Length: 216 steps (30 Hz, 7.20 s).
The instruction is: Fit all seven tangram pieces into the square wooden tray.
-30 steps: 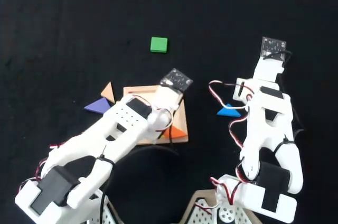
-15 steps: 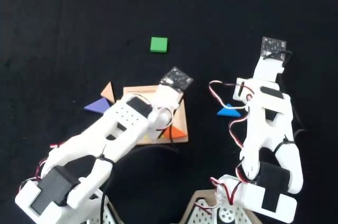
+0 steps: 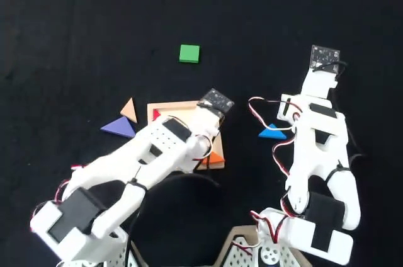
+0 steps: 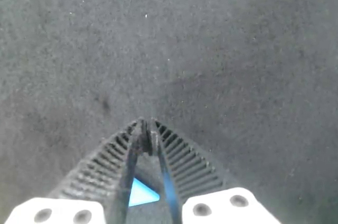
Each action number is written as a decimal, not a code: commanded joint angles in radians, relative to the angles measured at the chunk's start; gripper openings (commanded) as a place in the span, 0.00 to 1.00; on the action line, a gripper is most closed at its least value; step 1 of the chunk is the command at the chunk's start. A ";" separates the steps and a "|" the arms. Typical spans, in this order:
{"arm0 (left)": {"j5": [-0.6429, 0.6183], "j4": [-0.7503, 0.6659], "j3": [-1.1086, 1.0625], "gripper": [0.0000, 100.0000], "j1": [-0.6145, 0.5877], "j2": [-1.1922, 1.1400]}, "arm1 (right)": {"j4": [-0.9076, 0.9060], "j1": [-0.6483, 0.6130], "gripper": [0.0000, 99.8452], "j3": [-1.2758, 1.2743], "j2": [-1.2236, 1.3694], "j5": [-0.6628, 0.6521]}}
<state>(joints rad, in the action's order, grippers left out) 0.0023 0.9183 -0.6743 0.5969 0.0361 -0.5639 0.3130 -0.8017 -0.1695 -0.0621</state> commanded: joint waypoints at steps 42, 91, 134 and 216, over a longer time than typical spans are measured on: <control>-0.052 0.037 0.151 0.03 -0.008 0.109 | 0.018 -0.034 0.01 0.007 -0.044 0.000; -0.157 -0.149 0.220 0.03 0.127 -0.127 | 0.020 -0.031 0.01 0.007 -0.044 0.000; -0.158 -0.299 0.236 0.03 0.018 -0.169 | 0.021 -0.032 0.01 0.007 -0.042 0.000; -0.150 -0.344 0.358 0.03 -0.097 -0.304 | 0.020 -0.037 0.01 0.007 -0.045 0.000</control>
<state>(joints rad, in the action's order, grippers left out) -0.1450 0.5393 -0.3644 0.4649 -0.2831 -0.5639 0.2961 -0.8017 -0.1695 -0.0606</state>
